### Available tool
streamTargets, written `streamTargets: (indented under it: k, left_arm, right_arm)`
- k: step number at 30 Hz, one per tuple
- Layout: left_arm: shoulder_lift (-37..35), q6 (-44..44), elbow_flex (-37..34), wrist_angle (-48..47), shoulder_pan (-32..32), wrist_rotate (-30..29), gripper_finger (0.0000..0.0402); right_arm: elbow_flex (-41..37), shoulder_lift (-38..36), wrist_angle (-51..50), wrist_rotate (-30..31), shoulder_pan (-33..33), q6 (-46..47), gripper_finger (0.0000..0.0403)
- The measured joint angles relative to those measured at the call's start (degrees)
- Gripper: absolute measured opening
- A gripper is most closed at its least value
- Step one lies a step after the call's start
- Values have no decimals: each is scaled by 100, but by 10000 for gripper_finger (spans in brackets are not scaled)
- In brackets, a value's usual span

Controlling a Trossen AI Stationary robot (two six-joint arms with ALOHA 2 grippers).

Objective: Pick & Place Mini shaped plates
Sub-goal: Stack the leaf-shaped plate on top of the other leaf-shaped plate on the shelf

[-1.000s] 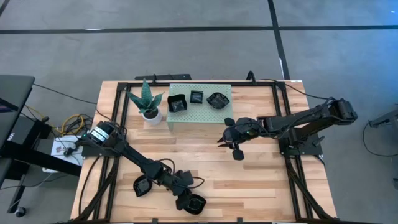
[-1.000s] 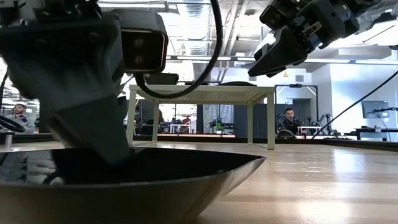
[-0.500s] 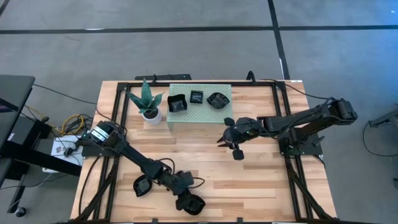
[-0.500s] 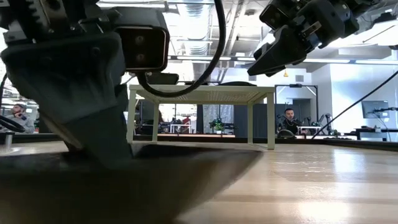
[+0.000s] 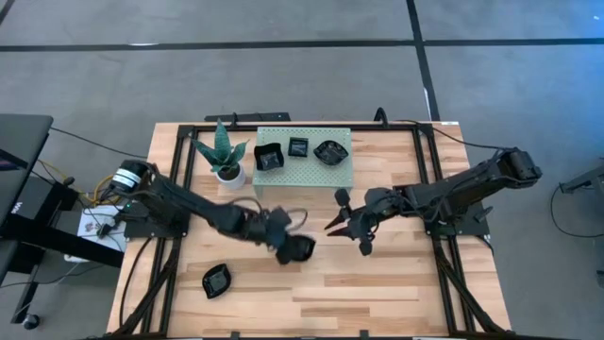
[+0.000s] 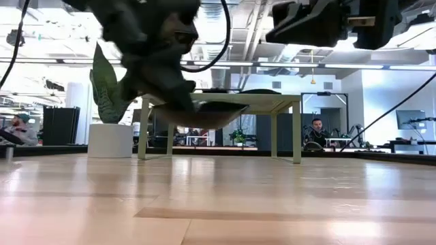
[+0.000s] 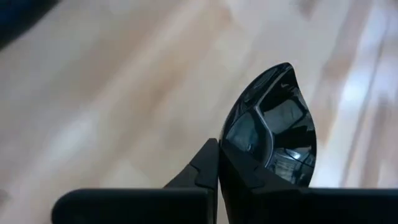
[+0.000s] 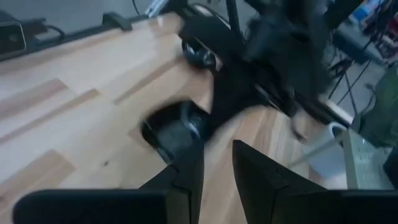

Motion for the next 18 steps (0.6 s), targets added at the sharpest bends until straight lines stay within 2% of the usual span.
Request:
streamTargets:
  k: [10, 16, 18]
  left_arm:
    - [-725, 74, 0, 86, 874, 17, 7]
    - [-780, 179, -2, 26, 1051, 235, 7]
    - [-737, 183, -7, 20, 1055, 388, 7]
  right_arm:
    - [2, 669, 438, 52, 26, -144, 94]
    - [2, 928, 1071, 745, 97, -517, 134]
    - [11, 995, 1130, 758, 104, -652, 148]
